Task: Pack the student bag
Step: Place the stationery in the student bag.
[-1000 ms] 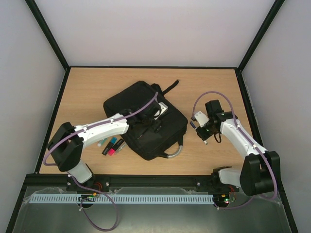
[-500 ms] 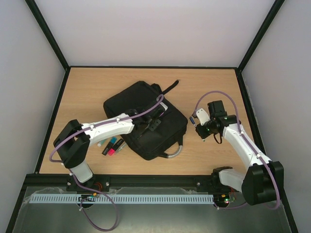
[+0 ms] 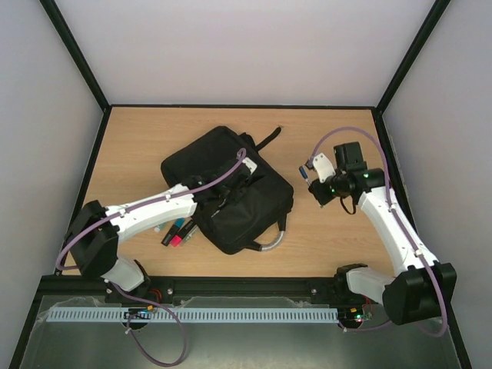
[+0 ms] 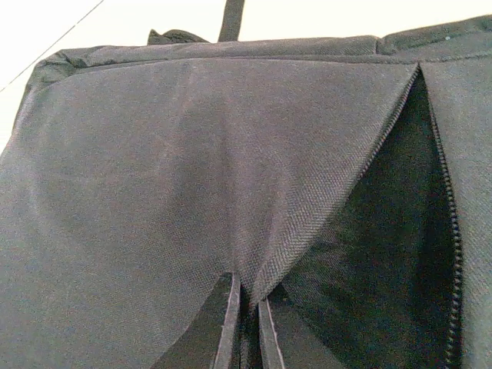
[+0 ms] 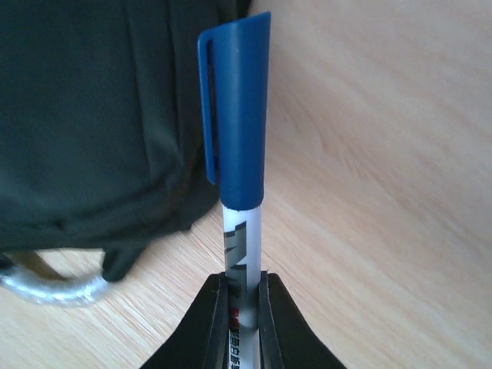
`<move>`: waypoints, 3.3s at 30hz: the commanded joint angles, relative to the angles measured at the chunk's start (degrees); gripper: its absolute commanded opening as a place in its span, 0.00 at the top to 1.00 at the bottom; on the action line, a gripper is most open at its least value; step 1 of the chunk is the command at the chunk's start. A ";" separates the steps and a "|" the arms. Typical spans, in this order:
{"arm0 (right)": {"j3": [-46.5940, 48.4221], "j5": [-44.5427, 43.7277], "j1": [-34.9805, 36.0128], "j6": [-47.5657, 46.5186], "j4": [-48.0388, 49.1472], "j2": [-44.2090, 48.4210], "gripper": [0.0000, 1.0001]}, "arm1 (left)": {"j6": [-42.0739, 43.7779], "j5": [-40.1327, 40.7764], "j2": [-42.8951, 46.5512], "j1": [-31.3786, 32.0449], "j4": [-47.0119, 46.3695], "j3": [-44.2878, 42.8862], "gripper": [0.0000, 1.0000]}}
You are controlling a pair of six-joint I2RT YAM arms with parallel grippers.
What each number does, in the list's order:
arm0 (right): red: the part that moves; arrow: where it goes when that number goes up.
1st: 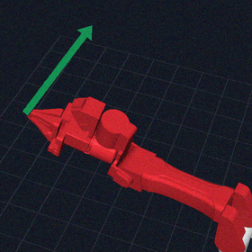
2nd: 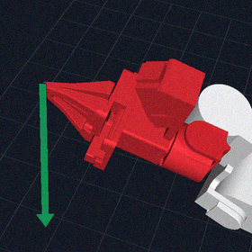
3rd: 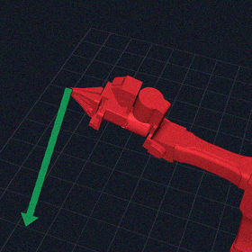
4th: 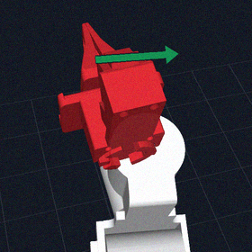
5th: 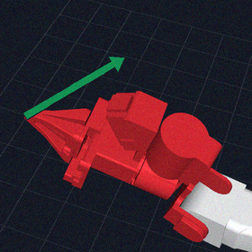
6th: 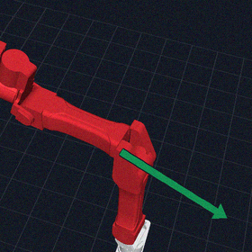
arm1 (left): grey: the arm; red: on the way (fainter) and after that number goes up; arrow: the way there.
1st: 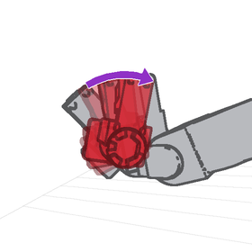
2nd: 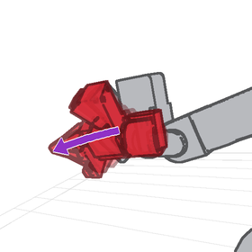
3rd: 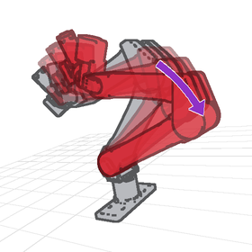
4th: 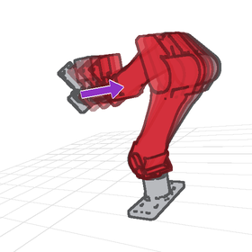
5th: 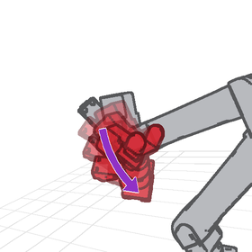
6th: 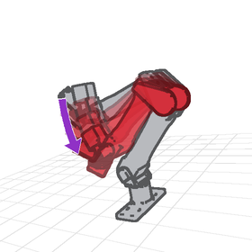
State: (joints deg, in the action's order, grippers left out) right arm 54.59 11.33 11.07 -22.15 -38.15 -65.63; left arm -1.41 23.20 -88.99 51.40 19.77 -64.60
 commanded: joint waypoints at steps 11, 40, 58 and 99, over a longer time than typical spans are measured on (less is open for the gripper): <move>18.83 23.15 14.61 4.62 -15.55 -17.73 0.99 | -1.89 -2.38 5.76 -0.82 -6.93 2.61 0.98; 35.85 36.92 16.18 15.27 -13.05 -46.90 0.99 | -1.39 -7.88 6.90 -0.75 -10.73 4.57 0.97; 28.94 27.39 15.85 16.93 -5.00 -34.01 0.56 | 0.29 -10.75 8.08 0.51 -12.46 5.93 0.98; 1.07 12.16 10.02 -16.70 3.85 -3.98 0.44 | -11.25 -13.56 15.36 5.72 -16.92 10.17 0.39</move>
State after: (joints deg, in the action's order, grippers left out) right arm 54.15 23.11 20.21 -32.29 -31.09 -68.45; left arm 1.74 1.83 -80.23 56.47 1.30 -60.38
